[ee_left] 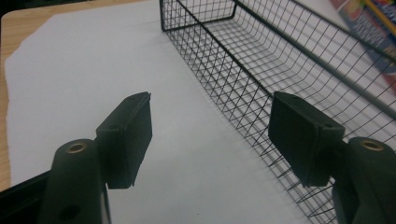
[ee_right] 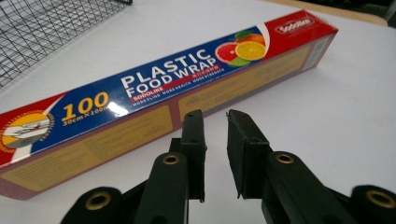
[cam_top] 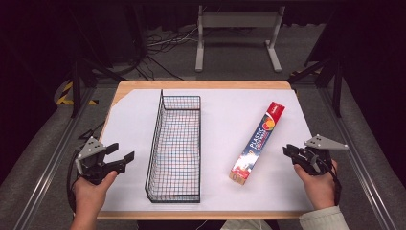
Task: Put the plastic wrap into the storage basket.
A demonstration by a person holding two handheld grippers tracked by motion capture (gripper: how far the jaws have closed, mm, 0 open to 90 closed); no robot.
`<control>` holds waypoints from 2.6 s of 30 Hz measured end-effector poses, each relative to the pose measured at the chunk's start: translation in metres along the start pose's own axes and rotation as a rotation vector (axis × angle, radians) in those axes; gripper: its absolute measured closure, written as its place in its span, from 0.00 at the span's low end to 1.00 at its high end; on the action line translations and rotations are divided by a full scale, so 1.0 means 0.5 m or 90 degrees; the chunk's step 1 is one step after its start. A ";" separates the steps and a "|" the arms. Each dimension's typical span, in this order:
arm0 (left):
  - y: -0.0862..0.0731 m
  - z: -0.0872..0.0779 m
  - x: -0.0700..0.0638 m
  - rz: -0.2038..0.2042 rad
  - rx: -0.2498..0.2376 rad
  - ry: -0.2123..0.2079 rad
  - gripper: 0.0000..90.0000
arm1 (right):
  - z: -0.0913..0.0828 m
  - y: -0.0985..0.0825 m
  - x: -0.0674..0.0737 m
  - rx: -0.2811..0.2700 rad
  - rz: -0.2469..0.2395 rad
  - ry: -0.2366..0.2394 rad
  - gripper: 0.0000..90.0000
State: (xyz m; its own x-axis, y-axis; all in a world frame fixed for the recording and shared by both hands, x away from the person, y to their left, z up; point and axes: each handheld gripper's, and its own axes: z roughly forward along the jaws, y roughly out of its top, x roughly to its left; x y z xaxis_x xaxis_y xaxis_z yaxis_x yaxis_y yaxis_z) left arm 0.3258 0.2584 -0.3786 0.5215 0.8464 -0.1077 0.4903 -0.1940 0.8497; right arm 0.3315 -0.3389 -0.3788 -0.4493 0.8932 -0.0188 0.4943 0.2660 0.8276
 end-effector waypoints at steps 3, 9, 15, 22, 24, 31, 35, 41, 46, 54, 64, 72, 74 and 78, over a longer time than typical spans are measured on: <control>-0.006 0.002 0.005 0.010 -0.011 -0.006 0.33 | -0.008 0.006 0.003 -0.009 -0.005 0.018 0.86; -0.006 0.007 0.005 0.014 -0.010 0.004 0.30 | -0.013 0.015 0.014 -0.008 -0.019 0.046 0.88; -0.001 0.006 -0.003 0.024 -0.012 0.016 0.29 | -0.019 0.027 0.036 -0.017 -0.035 0.064 0.88; 0.000 0.009 -0.001 0.016 -0.013 0.020 0.26 | -0.018 0.053 0.062 -0.015 -0.044 0.101 0.87; 0.001 0.009 -0.001 0.015 -0.013 0.020 0.26 | -0.015 0.061 0.069 -0.014 -0.049 0.111 0.87; 0.003 0.007 -0.001 0.015 -0.013 0.020 0.26 | 0.008 0.096 0.116 -0.004 -0.079 0.155 0.87; 0.000 0.005 -0.001 0.016 -0.010 0.021 0.26 | 0.021 0.106 0.138 0.001 -0.098 0.169 0.87; -0.004 0.001 0.004 0.009 -0.013 0.024 0.26 | 0.049 0.127 0.179 0.008 -0.110 0.207 0.87; -0.005 0.005 0.004 0.007 -0.007 0.020 0.26 | 0.069 0.132 0.216 0.015 -0.134 0.215 0.87; -0.003 0.003 0.005 0.007 -0.012 0.022 0.26 | 0.100 0.134 0.261 0.032 -0.148 0.232 0.87; -0.003 0.003 0.008 0.006 -0.013 0.024 0.26 | 0.143 0.106 0.262 0.085 -0.148 0.217 0.87; -0.004 0.004 0.010 0.006 -0.012 0.027 0.26 | 0.168 0.086 0.267 0.149 -0.160 0.202 0.99; -0.004 0.005 0.010 0.007 -0.012 0.029 0.26 | 0.176 0.083 0.269 0.172 -0.167 0.204 0.99; -0.004 0.005 0.009 0.007 -0.011 0.029 0.25 | 0.185 0.078 0.272 0.199 -0.165 0.205 1.00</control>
State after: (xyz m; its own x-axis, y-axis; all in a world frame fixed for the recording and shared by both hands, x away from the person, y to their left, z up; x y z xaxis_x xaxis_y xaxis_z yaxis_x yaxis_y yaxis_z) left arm 0.3291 0.2615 -0.3820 0.4942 0.8662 -0.0744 0.4717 -0.1953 0.8598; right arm 0.3585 -0.1735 -0.4010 -0.7681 0.6401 0.0138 0.5133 0.6028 0.6109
